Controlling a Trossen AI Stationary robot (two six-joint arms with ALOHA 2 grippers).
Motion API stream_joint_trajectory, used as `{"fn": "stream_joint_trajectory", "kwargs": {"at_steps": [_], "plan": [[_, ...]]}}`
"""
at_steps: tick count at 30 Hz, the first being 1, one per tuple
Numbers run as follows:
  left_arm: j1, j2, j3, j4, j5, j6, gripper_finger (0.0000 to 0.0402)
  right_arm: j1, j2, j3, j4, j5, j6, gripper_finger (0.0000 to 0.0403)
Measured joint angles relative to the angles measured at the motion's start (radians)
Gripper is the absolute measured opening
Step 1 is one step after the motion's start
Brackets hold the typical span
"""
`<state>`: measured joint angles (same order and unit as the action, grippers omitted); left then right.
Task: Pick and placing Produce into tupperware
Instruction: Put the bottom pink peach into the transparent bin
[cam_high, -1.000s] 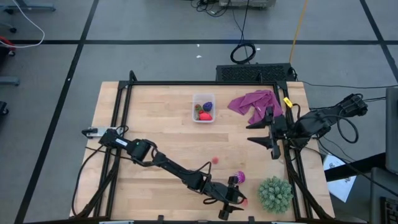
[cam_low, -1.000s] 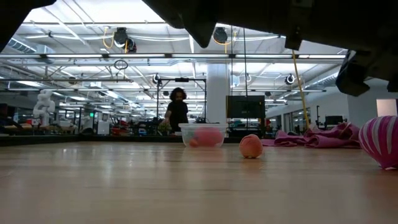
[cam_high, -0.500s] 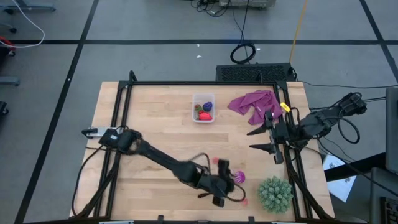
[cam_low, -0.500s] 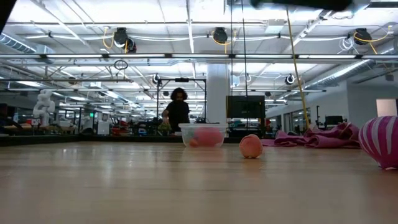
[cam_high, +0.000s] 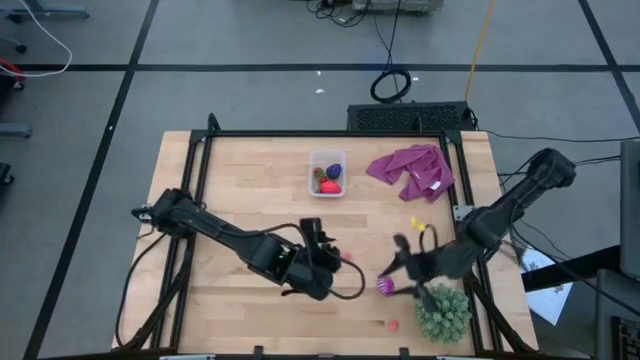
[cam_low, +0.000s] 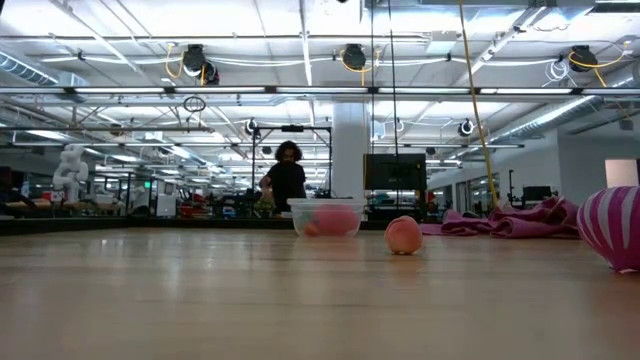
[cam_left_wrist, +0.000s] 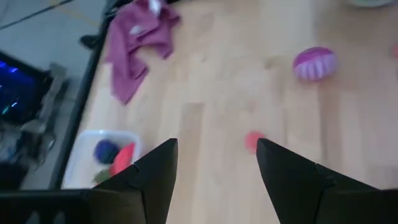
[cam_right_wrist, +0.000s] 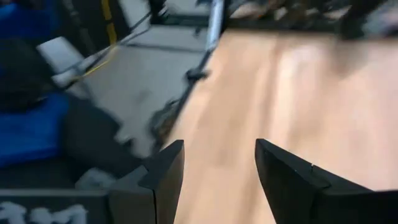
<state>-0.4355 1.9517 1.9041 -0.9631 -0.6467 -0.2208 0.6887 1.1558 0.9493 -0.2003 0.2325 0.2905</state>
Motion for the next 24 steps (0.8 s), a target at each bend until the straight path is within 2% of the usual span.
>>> {"fn": "stream_joint_trajectory", "kwargs": {"at_steps": [7, 13, 16, 24], "plan": [[0.009, 0.000, 0.001, -0.105, -0.031, -0.070, 0.0225, 0.081, 0.113, 0.000, 0.086, -0.134, 0.238, 0.0187], [0.017, -0.003, 0.001, -0.102, -0.035, -0.066, 0.0225, 0.158, 0.152, 0.000, 0.203, -0.138, 0.388, 0.0187], [0.028, -0.003, 0.001, -0.101, -0.035, -0.065, 0.0225, 0.180, 0.163, 0.000, 0.205, -0.131, 0.431, 0.0187], [0.059, -0.003, 0.001, -0.102, -0.033, -0.063, 0.0225, 0.155, 0.246, 0.000, 0.175, -0.143, 0.514, 0.0187]]}}
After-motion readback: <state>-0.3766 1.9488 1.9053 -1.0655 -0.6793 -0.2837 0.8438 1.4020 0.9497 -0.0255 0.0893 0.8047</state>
